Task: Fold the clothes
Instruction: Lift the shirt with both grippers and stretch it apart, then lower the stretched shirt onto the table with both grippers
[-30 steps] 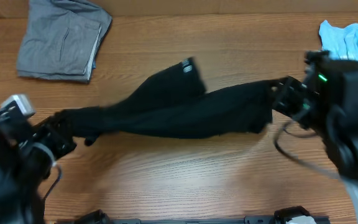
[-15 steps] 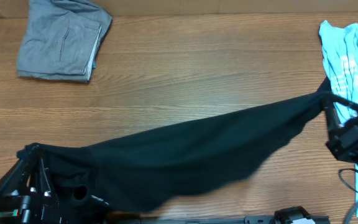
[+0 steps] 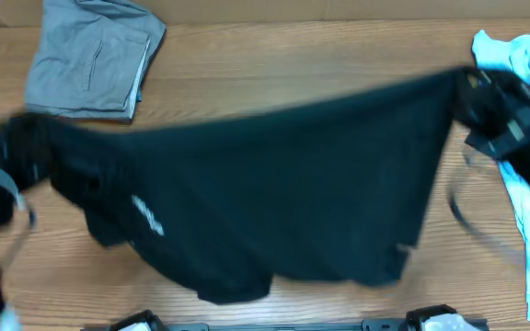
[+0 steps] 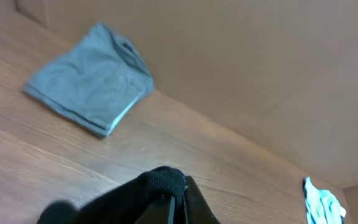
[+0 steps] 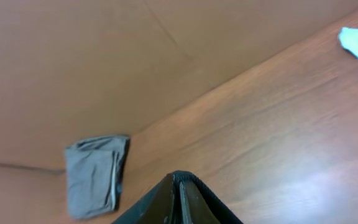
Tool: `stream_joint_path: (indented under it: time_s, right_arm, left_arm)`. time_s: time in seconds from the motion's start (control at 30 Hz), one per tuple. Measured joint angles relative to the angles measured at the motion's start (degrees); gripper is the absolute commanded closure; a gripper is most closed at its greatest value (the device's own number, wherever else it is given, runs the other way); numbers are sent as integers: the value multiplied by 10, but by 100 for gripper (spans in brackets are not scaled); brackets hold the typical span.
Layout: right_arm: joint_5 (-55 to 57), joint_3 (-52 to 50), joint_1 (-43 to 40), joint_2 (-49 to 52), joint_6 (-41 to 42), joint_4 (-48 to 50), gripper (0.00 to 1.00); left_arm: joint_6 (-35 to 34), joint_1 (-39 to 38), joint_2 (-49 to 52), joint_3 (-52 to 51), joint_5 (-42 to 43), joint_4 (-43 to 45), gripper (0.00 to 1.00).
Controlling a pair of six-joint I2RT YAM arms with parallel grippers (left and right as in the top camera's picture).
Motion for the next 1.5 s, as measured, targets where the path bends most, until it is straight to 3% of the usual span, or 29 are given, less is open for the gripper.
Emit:
stream_joint_path:
  time_s: [0.17, 0.33, 0.53, 0.7, 0.87, 1.03, 1.17, 1.23, 1.27, 1.3, 1.33, 1.5]
  right_arm:
    - [-23, -1, -8, 116, -20, 93, 96]
    - [-59, 51, -38, 171, -40, 53, 96]
    - [-82, 268, -133, 157, -69, -68, 96]
    - [-92, 314, -155, 104, -82, -181, 96]
    - [-116, 181, -155, 115, -88, -208, 96]
    - [-135, -87, -155, 182, -92, -146, 96]
    - [-136, -178, -155, 186, -92, -142, 96]
    - [-134, -190, -155, 185, -94, -149, 83]
    - [-132, -194, -155, 183, -95, -155, 51]
    - [-128, -198, -155, 180, -96, -165, 8]
    - [-120, -202, -155, 174, -97, -177, 0]
    - [-109, -220, -155, 170, -109, -162, 0]
  left_arm:
    - [0, -30, 133, -2, 49, 97, 96]
    - [-10, -64, 205, 23, 98, 158, 96]
    - [-10, -70, 199, 176, 117, 100, 96]
    - [25, -76, 156, 211, 114, -25, 96]
    - [73, -122, 193, 132, 87, -88, 96]
    - [103, -177, 323, -82, 64, -60, 96]
    - [107, -191, 360, -204, 55, -54, 96]
    - [108, -193, 357, -236, 50, -61, 95]
    - [108, -194, 354, -247, 45, -62, 91]
    - [109, -195, 351, -262, 37, -63, 89]
    - [110, -198, 347, -279, 23, -64, 89]
    - [110, -205, 344, -319, -7, -39, 90]
